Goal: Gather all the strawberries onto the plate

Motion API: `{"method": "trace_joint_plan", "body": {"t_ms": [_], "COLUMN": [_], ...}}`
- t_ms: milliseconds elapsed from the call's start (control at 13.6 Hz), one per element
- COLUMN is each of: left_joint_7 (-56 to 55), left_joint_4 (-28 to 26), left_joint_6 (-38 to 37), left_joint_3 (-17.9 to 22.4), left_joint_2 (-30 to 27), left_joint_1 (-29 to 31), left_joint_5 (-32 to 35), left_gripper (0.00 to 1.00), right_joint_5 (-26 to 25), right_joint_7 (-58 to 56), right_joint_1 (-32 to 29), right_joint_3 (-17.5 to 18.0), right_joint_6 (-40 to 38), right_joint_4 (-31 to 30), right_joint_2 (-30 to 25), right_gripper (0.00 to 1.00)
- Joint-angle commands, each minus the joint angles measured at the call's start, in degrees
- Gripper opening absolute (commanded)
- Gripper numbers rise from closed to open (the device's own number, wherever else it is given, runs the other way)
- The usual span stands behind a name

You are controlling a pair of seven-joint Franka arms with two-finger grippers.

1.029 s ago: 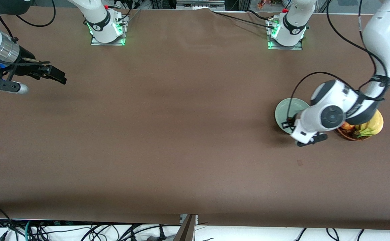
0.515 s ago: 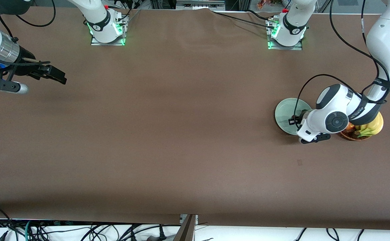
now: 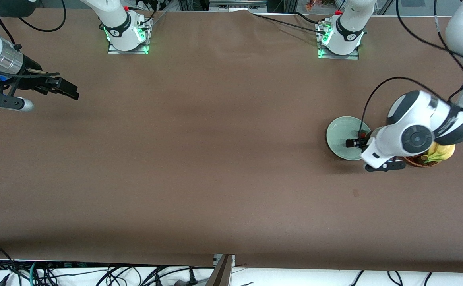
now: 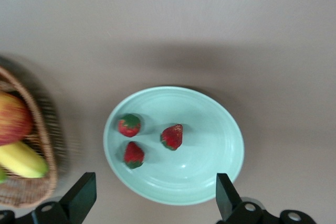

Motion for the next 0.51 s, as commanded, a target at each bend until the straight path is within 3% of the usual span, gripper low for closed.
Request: {"method": "trace_joint_plan", "body": {"t_ms": [0, 147, 221, 368, 441], "left_joint_7": [6.0, 6.9, 7.1, 14.7, 18.1], "left_joint_4": [2.0, 4.3, 6.0, 10.8, 11.9], "left_joint_6": [-4.1, -7.6, -8.5, -8.8, -8.6], "left_joint_3": [-9.6, -15.9, -17.2, -15.0, -8.5], "left_joint_2": [-2.5, -2.5, -2.5, -6.6, -11.6], "left_joint_1": [9.4, 13.6, 13.8, 12.2, 9.1], "left_joint_5": [-1.0, -1.0, -0.9, -4.5, -9.7], "left_gripper": [1.00, 1.00, 1.00, 1.00, 1.00], "right_joint_5": [-0.9, -0.9, -0.9, -0.9, -0.9], "right_joint_7": [-0.2, -0.2, -0.2, -0.2, -0.2], "right_joint_1": [-0.3, -0.3, -0.3, -0.3, -0.3], "right_joint_3": [0.5, 0.5, 0.5, 0.5, 0.5], "right_joint_6": [0.5, 0.5, 0.5, 0.6, 0.5], "right_joint_4": [-0.7, -0.7, -0.7, -0.7, -0.7], "right_joint_2": [-0.5, -0.5, -0.5, -0.5, -0.5], "right_gripper": [0.99, 0.99, 0.99, 0.99, 0.99]}}
